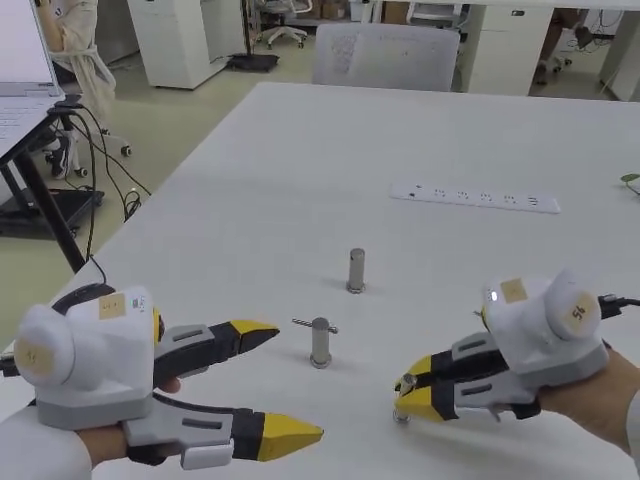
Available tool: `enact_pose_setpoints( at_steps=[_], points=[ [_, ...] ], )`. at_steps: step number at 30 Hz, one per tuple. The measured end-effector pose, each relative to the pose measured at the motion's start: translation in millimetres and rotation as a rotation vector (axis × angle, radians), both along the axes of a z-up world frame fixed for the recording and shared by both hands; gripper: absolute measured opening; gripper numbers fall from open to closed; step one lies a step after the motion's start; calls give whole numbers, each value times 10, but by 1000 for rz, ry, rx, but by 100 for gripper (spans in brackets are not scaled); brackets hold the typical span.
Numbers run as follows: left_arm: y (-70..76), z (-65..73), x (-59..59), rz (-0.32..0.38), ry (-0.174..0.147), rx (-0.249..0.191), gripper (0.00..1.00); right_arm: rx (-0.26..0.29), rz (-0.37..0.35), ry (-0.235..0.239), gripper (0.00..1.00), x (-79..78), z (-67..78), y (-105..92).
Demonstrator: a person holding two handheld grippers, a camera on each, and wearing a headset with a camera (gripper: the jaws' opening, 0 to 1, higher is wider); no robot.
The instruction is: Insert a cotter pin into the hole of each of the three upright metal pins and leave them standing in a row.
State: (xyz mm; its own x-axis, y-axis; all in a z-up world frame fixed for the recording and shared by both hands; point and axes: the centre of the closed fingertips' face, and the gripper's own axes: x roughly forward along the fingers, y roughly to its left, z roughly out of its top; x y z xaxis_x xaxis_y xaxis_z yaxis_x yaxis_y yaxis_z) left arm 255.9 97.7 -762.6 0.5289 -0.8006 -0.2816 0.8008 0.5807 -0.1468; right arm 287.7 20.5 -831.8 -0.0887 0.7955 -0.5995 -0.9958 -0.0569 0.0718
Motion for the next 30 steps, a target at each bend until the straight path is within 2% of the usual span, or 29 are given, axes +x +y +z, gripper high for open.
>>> enact_pose_setpoints(
  at_steps=[5,10,17,20,24,30],
  points=[
    [10,-5,4,3,3,-1,72,-13,34,-26,10,-45,-48,-24],
    [10,-10,4,5,6,-3,72,2,41,-44,11,-50,-37,-17],
    [1,2,15,4,3,-5,72,-8,40,-33,12,-56,-42,-16],
    [-8,9,12,2,1,-3,72,-1,26,-28,18,-49,-27,-9],
    [-9,8,8,1,2,-3,72,1,21,-23,20,-66,5,-24],
    [-28,10,2,-3,4,-4,72,6,-13,-17,23,-37,38,-133]
  ],
)
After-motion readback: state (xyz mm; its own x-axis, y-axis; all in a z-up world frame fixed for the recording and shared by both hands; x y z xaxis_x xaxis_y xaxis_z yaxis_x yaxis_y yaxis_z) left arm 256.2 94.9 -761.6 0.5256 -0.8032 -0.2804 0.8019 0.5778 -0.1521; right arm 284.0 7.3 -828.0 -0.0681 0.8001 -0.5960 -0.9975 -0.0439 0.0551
